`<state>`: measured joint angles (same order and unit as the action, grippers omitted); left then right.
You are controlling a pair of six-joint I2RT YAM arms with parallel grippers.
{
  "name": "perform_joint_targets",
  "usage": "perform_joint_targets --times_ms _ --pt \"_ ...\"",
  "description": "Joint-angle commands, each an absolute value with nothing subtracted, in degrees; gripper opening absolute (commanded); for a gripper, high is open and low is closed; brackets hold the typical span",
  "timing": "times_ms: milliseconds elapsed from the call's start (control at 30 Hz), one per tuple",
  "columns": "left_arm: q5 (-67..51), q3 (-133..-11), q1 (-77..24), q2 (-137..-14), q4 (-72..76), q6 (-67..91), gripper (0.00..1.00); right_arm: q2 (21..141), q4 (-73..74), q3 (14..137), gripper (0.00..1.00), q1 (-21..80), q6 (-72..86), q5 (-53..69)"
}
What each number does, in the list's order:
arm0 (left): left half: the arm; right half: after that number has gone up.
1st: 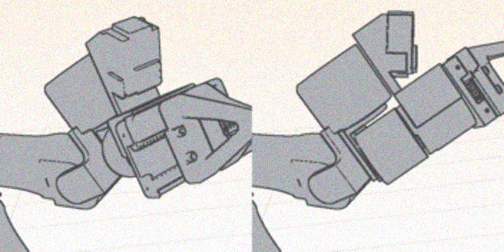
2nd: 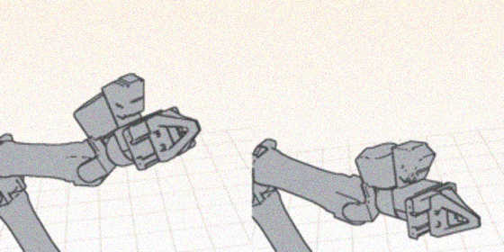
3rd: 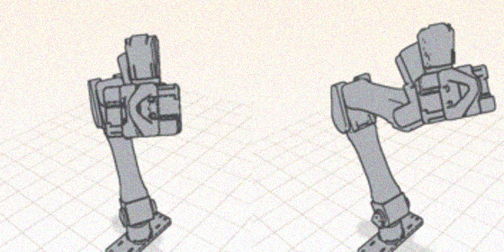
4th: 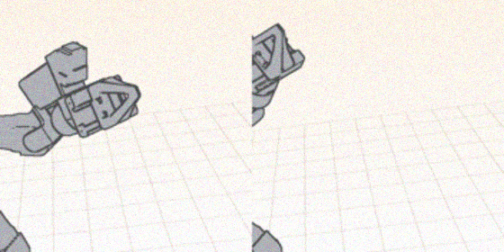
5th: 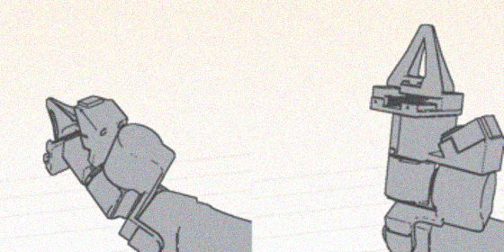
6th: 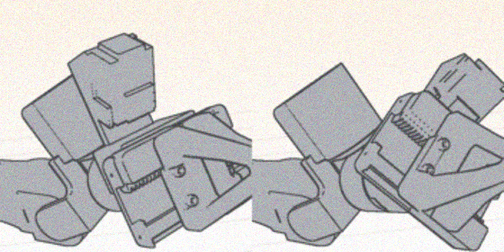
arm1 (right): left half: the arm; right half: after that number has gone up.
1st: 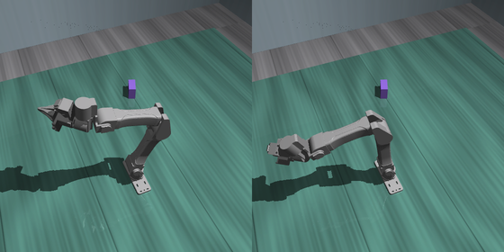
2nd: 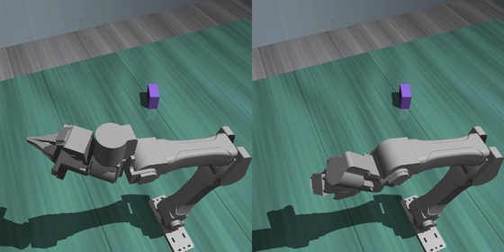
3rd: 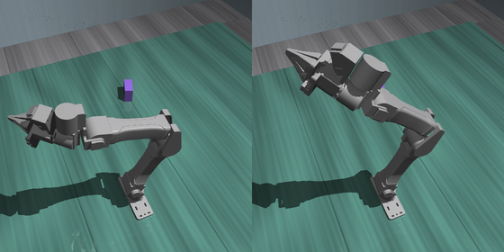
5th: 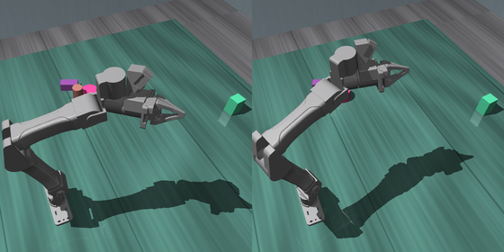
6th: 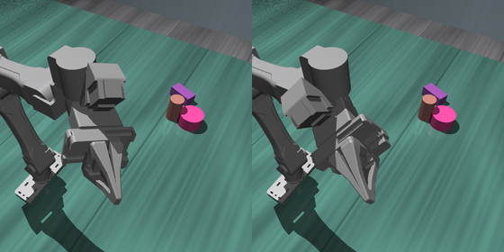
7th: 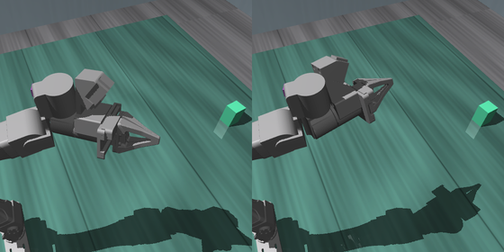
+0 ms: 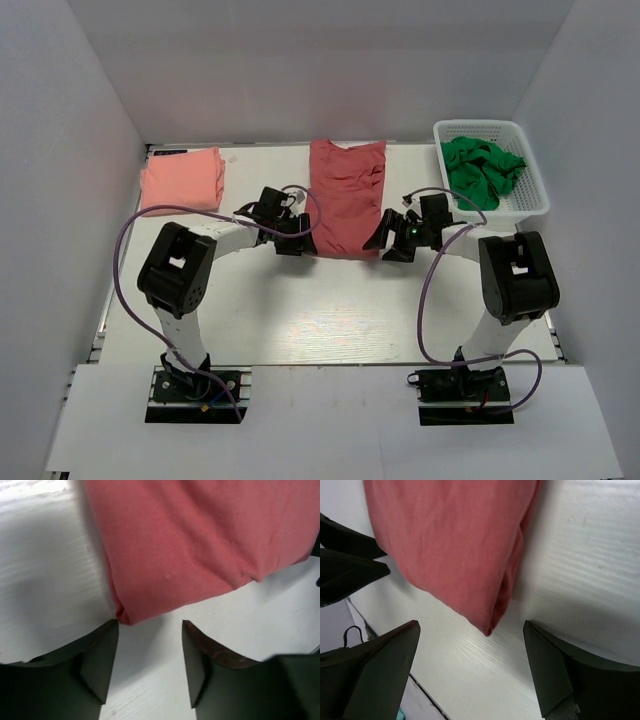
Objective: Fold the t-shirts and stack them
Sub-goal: Grab one side of the 2/3 rectangular tshirt with both arms
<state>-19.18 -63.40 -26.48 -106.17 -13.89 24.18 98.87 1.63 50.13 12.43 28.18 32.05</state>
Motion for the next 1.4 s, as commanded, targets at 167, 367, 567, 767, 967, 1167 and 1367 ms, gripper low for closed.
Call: perform_joint_targets --times_ms 167,367,567,767,967,1167,1367 --pt "-23.6 -63.6 -26.5 -108.5 -12.0 22.7 0.41 102.6 -4.1 49.1 0.45 12.4 29.3 33.4" --pt "-23.6 -63.1 -26.5 -109.0 -10.9 23.8 0.25 104.4 -5.3 49.8 0.0 12.4 29.3 33.4" --pt "-23.6 -61.8 -26.5 -106.7 -11.5 24.4 0.0 102.5 -4.7 49.3 0.0 12.4 27.5 32.9" --pt "-20.5 -51.6 -27.1 -94.4 -12.0 27.2 0.0 91.4 4.6 44.2 0.0 12.5 22.2 32.7" --pt "-22.1 -46.7 -27.7 -80.7 -22.0 28.5 0.0 76.0 13.1 35.3 0.0 12.8 21.1 34.2" --pt "-28.6 -49.4 -28.3 -67.7 -32.3 29.2 0.0 60.7 27.4 35.4 0.0 14.0 22.1 35.8" --pt "-30.0 -55.6 -28.3 -67.7 -28.0 29.8 0.0 59.5 28.4 47.3 0.0 13.6 24.3 32.1"
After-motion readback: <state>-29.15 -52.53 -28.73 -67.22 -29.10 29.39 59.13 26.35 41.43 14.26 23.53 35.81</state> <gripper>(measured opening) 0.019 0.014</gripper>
